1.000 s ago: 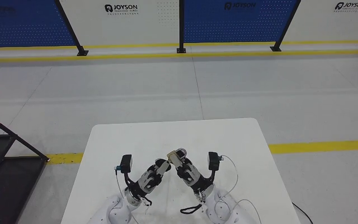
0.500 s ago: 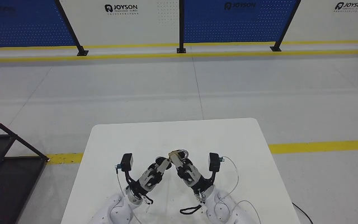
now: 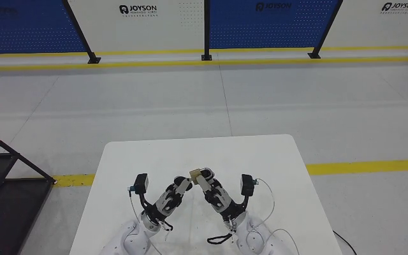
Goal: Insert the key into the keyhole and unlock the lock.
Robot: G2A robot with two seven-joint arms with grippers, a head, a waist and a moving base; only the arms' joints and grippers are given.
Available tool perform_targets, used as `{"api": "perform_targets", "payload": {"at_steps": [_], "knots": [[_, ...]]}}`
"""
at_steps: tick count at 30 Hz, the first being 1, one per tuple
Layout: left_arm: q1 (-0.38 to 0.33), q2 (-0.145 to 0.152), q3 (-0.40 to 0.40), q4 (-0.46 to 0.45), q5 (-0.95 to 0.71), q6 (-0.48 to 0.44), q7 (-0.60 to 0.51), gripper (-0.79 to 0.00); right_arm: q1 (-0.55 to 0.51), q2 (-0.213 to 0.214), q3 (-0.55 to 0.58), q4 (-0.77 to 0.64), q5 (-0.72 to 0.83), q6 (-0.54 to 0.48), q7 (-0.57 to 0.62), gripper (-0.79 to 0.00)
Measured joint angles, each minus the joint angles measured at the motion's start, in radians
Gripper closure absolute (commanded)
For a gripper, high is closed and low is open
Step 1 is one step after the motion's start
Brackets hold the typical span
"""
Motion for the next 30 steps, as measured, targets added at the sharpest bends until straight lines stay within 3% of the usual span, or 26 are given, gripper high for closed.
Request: {"api": "perform_targets", "payload": {"at_steps": [3, 5, 17, 30], "knots": [[0.002, -0.001, -0.005, 0.0, -0.002, -0.003, 0.001, 0.0, -0.005, 0.002, 0.004, -0.004, 0.005, 0.0, 0.006, -0.129], [0.003, -0.001, -0.007, 0.0, -0.001, -0.003, -0.002, 0.0, -0.006, 0.003, 0.003, -0.006, 0.004, 0.004, 0.013, 0.0], [0.009, -0.006, -0.019, -0.006, 0.058, 0.021, 0.007, 0.0, -0.008, 0.007, 0.0, -0.012, 0.012, 0.031, 0.039, 0.0], [0.011, -0.019, -0.03, 0.003, 0.273, 0.063, 0.157, 0.0, -0.007, 0.012, -0.002, -0.015, 0.055, 0.05, 0.077, 0.0]]}}
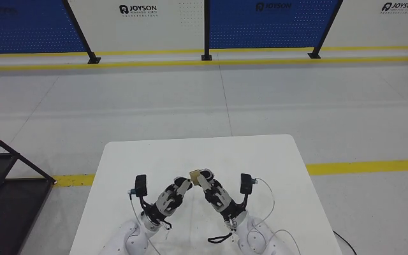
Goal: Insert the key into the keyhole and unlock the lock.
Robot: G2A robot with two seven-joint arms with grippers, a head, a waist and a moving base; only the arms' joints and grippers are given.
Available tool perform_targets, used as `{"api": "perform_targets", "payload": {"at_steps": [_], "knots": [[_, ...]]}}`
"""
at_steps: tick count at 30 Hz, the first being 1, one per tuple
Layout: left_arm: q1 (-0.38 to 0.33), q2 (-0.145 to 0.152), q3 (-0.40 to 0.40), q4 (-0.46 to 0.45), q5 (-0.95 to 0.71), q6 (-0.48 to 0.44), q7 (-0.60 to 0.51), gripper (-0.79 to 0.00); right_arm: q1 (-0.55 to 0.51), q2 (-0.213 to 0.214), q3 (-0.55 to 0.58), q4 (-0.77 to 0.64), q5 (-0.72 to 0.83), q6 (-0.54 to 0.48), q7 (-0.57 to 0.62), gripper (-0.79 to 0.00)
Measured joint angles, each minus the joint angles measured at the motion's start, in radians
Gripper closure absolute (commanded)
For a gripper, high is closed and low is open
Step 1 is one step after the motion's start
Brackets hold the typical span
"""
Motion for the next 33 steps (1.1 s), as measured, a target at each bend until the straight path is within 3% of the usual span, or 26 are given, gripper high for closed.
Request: {"api": "perform_targets", "payload": {"at_steps": [10, 23, 33], "knots": [[-0.001, -0.007, 0.003, 0.008, 0.182, 0.072, 0.151, 0.0, 0.0, 0.004, 0.0, -0.005, 0.03, 0.009, 0.028, 0.0], [-0.02, -0.01, 0.031, 0.043, 0.473, 0.248, 0.414, 0.0, -0.002, 0.009, 0.002, -0.014, 0.053, 0.024, 0.054, 0.0], [-0.036, -0.008, 0.051, 0.075, 0.598, 0.376, 0.504, 0.0, 0.0, 0.012, 0.0, -0.018, 0.062, 0.034, 0.071, 0.0]]}}
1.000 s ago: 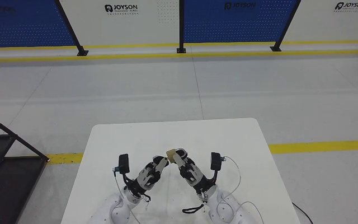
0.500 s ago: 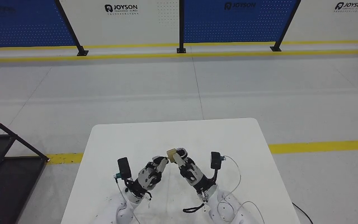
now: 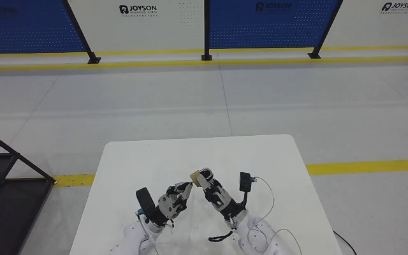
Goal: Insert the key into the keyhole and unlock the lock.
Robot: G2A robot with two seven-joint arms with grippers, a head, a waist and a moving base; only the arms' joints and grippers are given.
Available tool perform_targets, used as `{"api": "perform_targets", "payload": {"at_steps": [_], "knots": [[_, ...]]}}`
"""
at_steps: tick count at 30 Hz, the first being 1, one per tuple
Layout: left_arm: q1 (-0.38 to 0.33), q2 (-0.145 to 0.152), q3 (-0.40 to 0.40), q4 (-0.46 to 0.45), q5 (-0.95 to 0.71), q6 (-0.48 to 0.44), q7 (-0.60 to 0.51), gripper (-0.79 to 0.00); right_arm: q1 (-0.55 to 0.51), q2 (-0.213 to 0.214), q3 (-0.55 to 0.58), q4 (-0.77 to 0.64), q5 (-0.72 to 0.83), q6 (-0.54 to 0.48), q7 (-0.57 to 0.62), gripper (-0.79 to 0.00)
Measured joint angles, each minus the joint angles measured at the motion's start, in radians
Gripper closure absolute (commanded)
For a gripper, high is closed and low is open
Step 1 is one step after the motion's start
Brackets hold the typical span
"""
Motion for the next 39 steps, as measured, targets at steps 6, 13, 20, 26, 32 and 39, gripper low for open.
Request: {"api": "perform_targets", "payload": {"at_steps": [6, 13, 20, 26, 32, 39], "knots": [[-0.017, 0.0, 0.014, 0.018, 0.071, 0.102, 0.057, 0.0, 0.001, 0.001, -0.003, -0.001, 0.004, 0.008, 0.009, 0.0], [-0.035, 0.001, 0.025, 0.041, 0.134, 0.195, 0.101, 0.0, 0.002, 0.003, -0.005, -0.002, 0.012, 0.011, 0.013, 0.0], [-0.051, 0.002, 0.035, 0.063, 0.185, 0.291, 0.14, 0.0, 0.002, 0.004, -0.006, -0.002, 0.017, 0.013, 0.014, 0.0], [-0.065, 0.003, 0.039, 0.082, 0.219, 0.36, 0.175, 0.0, 0.002, 0.006, -0.007, -0.002, 0.018, 0.016, 0.016, 0.0], [-0.079, 0.004, 0.042, 0.101, 0.248, 0.412, 0.2, 0.0, 0.003, 0.006, -0.009, 0.0, 0.018, 0.02, 0.015, 0.0], [-0.093, 0.006, 0.049, 0.12, 0.282, 0.46, 0.226, 0.0, 0.004, 0.007, -0.012, 0.002, 0.02, 0.02, 0.012, 0.0]]}}
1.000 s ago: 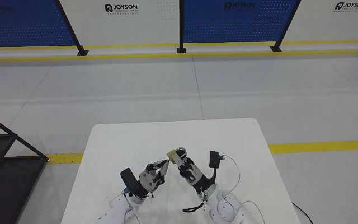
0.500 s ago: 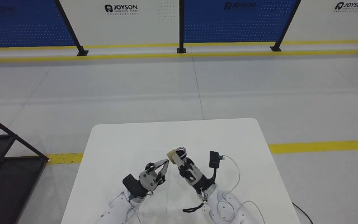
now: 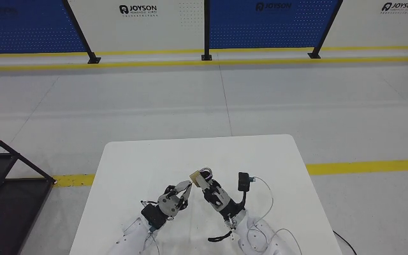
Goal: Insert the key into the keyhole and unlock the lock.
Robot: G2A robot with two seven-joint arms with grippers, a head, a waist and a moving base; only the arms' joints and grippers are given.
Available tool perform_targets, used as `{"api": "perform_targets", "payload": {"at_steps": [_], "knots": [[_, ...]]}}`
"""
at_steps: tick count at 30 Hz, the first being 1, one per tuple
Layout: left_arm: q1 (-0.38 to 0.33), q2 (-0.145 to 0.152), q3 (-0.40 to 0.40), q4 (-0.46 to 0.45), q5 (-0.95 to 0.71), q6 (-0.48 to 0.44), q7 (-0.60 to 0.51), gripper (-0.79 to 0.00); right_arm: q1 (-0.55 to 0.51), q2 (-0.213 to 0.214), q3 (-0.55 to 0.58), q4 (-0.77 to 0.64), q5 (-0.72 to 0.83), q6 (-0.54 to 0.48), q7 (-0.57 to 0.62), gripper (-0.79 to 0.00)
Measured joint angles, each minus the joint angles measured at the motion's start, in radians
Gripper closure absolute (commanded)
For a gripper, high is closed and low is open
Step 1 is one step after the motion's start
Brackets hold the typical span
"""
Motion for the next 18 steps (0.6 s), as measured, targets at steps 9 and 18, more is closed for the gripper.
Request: {"api": "perform_targets", "payload": {"at_steps": [9, 18], "knots": [[-0.01, 0.003, 0.01, 0.013, 0.031, 0.029, 0.025, 0.0, -0.002, 0.002, 0.001, -0.003, 0.004, -0.001, 0.0, 0.0], [-0.011, 0.006, 0.013, 0.009, -0.01, 0.0, 0.055, -0.785, -0.005, 0.004, 0.002, -0.008, 0.003, 0.002, -0.002, 0.0]]}}
